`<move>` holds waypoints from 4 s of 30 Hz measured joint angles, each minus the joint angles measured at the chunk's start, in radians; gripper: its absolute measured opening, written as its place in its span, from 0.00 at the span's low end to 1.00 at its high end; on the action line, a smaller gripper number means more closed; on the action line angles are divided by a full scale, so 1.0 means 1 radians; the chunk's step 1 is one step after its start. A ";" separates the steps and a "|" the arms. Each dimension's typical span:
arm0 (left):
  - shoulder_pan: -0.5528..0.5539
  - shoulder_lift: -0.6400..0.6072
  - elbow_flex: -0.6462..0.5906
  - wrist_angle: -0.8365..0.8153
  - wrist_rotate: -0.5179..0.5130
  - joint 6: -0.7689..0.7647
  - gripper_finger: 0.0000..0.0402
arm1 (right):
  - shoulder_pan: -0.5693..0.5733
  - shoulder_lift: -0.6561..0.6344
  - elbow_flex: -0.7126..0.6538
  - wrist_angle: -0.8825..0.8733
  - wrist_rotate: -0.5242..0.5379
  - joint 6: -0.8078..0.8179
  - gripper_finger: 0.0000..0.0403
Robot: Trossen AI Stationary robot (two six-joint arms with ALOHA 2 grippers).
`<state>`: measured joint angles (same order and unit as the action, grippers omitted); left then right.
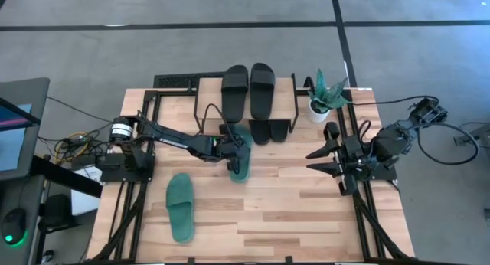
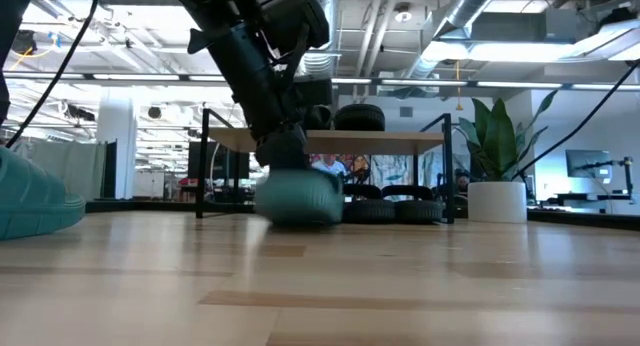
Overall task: Pick and place slides into the shelf
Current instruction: Put the right green slide under the shelf
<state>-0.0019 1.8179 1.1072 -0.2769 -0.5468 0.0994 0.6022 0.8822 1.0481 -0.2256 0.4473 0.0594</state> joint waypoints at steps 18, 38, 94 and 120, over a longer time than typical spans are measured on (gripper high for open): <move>0.000 0.000 0.000 -0.040 0.071 -0.147 0.36 | 0.000 0.000 0.000 -0.007 0.000 -0.007 0.24; -0.070 0.000 0.000 -0.032 0.004 -0.175 0.44 | 0.000 0.000 0.000 -0.022 -0.001 0.001 0.24; -0.301 0.004 0.079 -0.181 0.226 -0.213 0.10 | 0.013 0.001 0.000 -0.058 0.000 0.021 0.24; -0.305 0.078 0.106 -0.159 0.173 -0.195 0.20 | 0.013 0.001 -0.001 -0.082 -0.001 0.055 0.24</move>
<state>-0.3065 1.8963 1.2133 -0.4362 -0.3736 -0.0961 0.6147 0.8833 1.0473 -0.3072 0.4468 0.1143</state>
